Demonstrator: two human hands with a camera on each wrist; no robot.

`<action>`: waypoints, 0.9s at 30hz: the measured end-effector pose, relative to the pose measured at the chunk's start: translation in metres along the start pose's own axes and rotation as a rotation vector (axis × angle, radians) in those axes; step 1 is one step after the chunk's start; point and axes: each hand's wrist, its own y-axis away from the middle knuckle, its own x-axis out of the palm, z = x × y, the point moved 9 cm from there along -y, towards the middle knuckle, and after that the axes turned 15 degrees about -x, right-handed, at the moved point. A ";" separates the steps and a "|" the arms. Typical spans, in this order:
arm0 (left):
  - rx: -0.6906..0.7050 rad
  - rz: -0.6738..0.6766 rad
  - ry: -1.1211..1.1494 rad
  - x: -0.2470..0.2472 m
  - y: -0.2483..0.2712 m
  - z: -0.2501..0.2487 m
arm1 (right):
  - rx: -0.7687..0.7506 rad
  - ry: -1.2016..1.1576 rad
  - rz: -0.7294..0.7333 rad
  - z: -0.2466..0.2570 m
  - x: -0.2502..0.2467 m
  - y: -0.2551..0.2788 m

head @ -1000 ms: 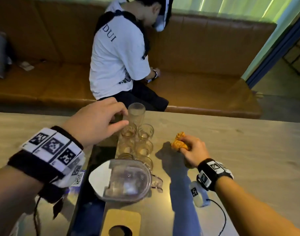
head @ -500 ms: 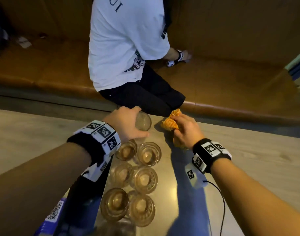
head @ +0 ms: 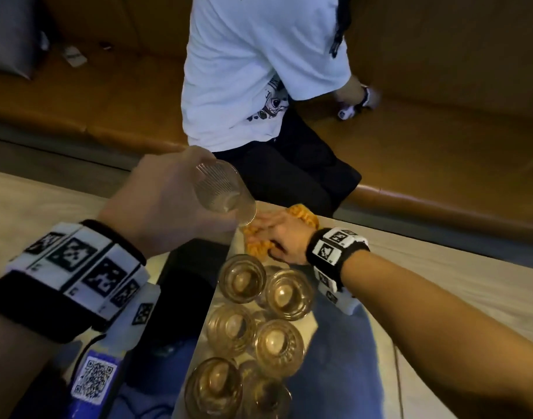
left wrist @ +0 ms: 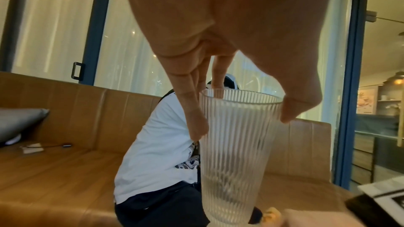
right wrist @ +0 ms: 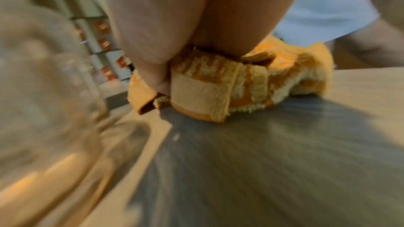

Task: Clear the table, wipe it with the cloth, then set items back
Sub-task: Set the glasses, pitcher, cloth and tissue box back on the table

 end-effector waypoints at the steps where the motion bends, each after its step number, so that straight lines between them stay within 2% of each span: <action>1: -0.004 -0.012 -0.005 -0.001 0.000 0.004 | -0.037 -0.057 0.037 0.004 0.005 0.005; 4: -0.010 -0.018 -0.019 0.000 0.002 0.015 | -0.034 -0.171 0.102 -0.007 0.001 0.020; 6: -0.008 -0.021 -0.015 0.001 0.004 0.019 | 0.009 -0.163 0.071 -0.020 -0.009 0.011; 9: -0.005 -0.037 -0.021 0.004 0.004 0.021 | -0.019 -0.093 0.020 -0.015 -0.015 -0.017; 14: 0.004 -0.043 -0.002 0.008 0.005 0.024 | -0.078 -0.129 0.169 -0.009 -0.002 0.006; 15: 0.007 -0.045 0.006 0.008 0.005 0.024 | -0.053 -0.172 0.156 -0.012 -0.004 0.013; 16: 0.010 -0.050 0.013 0.008 0.006 0.023 | 0.011 -0.210 0.093 -0.020 -0.010 0.017; 19: 0.034 -0.056 0.043 0.007 0.010 0.014 | 0.334 -0.363 -0.328 -0.047 -0.051 0.025; 20: 0.046 -0.054 0.052 0.009 0.011 0.009 | 0.418 -0.462 -0.424 -0.051 -0.061 0.027; 23: 0.078 -0.056 0.084 0.013 0.011 -0.006 | 0.578 -0.894 -0.534 -0.051 -0.063 0.032; 25: 0.093 -0.068 0.105 0.013 0.010 -0.015 | 0.760 -1.130 -0.597 -0.053 -0.054 0.052; 27: 0.119 -0.061 0.107 0.015 0.011 -0.024 | 0.873 -1.279 -0.597 -0.051 -0.041 0.071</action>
